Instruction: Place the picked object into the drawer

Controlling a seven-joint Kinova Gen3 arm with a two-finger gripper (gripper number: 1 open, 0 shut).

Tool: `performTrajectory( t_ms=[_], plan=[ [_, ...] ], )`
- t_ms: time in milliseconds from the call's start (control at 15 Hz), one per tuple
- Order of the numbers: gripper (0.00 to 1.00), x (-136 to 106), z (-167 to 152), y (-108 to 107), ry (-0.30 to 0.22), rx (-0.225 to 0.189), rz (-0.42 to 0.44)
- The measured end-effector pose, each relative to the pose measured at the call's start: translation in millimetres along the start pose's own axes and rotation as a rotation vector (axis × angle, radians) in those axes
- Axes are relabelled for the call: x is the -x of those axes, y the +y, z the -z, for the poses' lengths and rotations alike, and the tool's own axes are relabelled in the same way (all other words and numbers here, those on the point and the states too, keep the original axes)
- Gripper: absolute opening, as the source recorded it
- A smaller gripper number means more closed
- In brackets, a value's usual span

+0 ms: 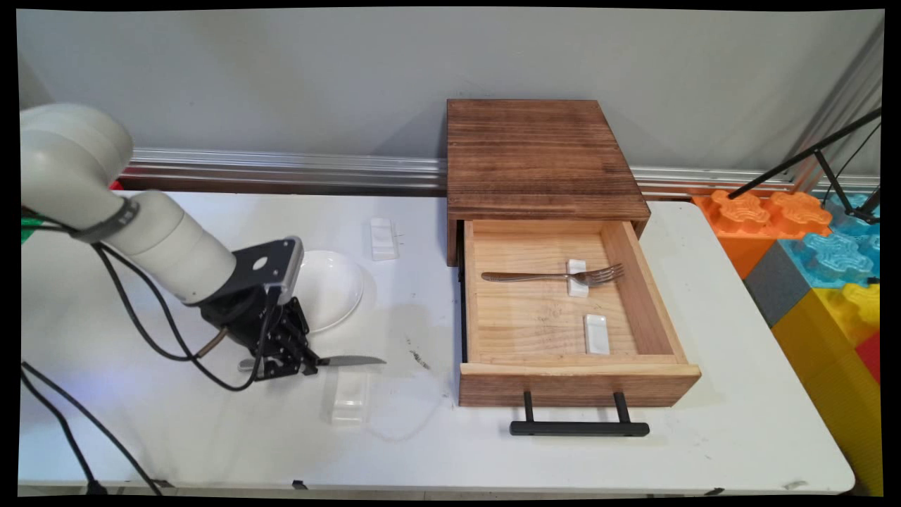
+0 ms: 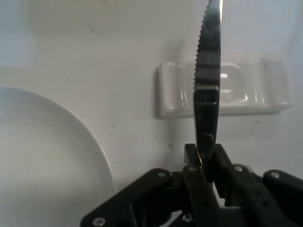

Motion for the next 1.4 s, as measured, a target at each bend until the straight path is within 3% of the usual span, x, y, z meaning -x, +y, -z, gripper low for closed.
performTrajectory(
  t_ms=[400,600,867,1400],
  plan=[
    [0.00,-34,51,-13,-0.037,0.024,-0.005],
    [0.00,-64,89,-25,-0.060,0.038,0.009],
    [0.00,-127,129,-46,-0.075,0.045,0.012],
    [0.00,-224,113,-57,-0.033,0.034,-0.002]
  ],
)
